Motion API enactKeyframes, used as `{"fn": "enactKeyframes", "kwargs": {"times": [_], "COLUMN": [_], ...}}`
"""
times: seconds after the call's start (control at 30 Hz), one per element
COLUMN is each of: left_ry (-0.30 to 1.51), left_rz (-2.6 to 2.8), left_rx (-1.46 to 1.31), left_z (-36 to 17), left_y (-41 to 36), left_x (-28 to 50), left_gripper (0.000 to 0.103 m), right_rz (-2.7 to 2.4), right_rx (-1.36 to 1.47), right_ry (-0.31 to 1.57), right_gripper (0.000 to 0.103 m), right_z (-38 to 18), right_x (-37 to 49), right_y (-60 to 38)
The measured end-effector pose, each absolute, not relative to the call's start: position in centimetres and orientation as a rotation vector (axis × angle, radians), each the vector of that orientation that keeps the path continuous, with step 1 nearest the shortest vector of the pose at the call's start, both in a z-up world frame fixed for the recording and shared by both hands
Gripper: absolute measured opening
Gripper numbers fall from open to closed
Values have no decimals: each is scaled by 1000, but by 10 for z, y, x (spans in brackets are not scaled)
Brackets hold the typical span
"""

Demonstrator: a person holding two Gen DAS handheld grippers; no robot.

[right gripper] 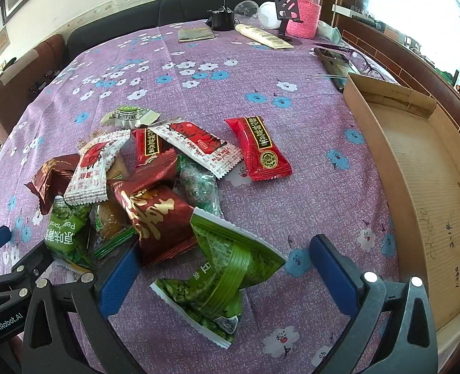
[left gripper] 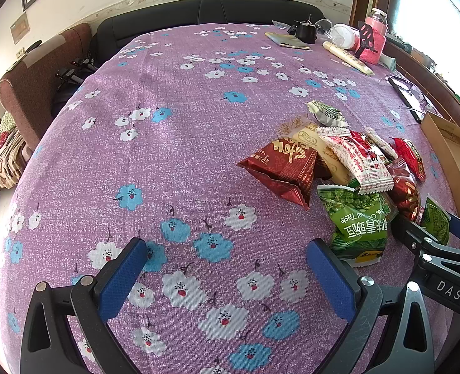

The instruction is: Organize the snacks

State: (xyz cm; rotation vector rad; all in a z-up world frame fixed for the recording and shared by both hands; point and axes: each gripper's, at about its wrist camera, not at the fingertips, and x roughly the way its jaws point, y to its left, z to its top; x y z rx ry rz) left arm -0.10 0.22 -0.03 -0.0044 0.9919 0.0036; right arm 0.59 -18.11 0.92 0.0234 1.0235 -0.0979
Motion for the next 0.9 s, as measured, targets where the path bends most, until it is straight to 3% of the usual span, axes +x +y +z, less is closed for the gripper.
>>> {"fn": "enactKeyframes", "kwargs": {"times": [0.9], "left_ry": [992], "left_rz": [0], "left_rx": [-4], "left_z": [-1], "left_y": [2], "left_x": [-1], "left_gripper": [103], "right_rz": [-50], "right_rx": [1], "right_ry": [1082], "right_gripper": [103], "right_z": [11], "right_x": [9], "right_y": [-182]}}
